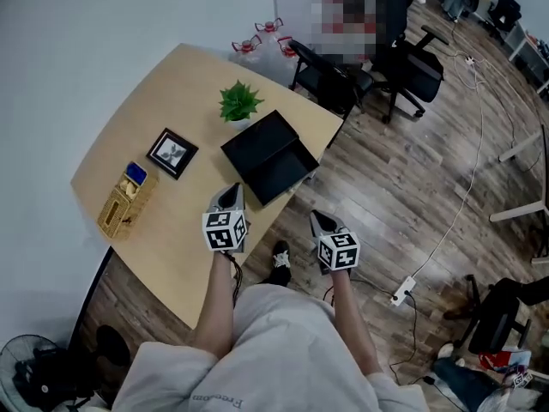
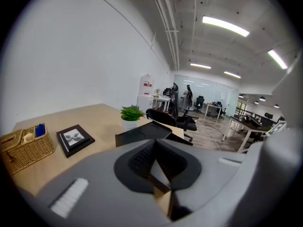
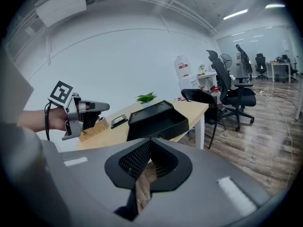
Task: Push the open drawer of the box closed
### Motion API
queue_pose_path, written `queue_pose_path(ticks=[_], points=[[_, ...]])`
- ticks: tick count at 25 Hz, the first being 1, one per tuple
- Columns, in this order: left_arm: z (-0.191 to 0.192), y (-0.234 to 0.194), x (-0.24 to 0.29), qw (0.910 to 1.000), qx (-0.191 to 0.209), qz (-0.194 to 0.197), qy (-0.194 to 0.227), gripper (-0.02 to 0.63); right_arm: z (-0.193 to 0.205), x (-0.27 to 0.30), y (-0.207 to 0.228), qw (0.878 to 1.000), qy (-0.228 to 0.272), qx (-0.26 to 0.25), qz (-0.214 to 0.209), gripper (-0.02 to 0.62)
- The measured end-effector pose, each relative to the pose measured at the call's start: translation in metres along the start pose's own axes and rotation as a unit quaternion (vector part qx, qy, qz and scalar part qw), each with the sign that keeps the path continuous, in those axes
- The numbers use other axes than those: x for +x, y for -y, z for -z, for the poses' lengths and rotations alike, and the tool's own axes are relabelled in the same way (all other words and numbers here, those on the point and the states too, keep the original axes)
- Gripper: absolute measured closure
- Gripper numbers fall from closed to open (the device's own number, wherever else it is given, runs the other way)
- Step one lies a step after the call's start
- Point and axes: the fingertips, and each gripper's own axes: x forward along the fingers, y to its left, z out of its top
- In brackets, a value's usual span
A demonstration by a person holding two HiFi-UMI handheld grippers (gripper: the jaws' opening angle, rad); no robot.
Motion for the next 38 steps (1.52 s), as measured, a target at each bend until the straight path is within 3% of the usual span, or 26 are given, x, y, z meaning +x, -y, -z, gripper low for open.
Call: queue_pose_path(ticks=[6,12,28,31,38], points=[[-0.005,-0.026,0.042,0.9991,0.021,0.025,-0.025,0.552,-0.01,0.033,0.006,1.0,-0.017,-0.005,0.002,0.594],[0.007,-0.042,0.076,0.9938,0.069,0.062,-0.061,0.552,-0.015,0.059,0.016,0.999,-0.025,0.003,0.02,0.593],[0.042,-0.042,0.135,0.9571,0.206,0.155,-0.133,0.552,0.005,0.096,0.024,0.998,-0.035,0.037,0.038,0.592],[0.047,-0.034,0.135,0.9504,0.212,0.173,-0.149,0.552,0.008,0.105,0.024,0.998,-0.046,0.03,0.029,0.592],[0.052,-0.039,0.141,0.9457,0.223,0.196,-0.133,0.552,0.016,0.122,0.02,0.997,-0.072,0.011,0.01,0.592]])
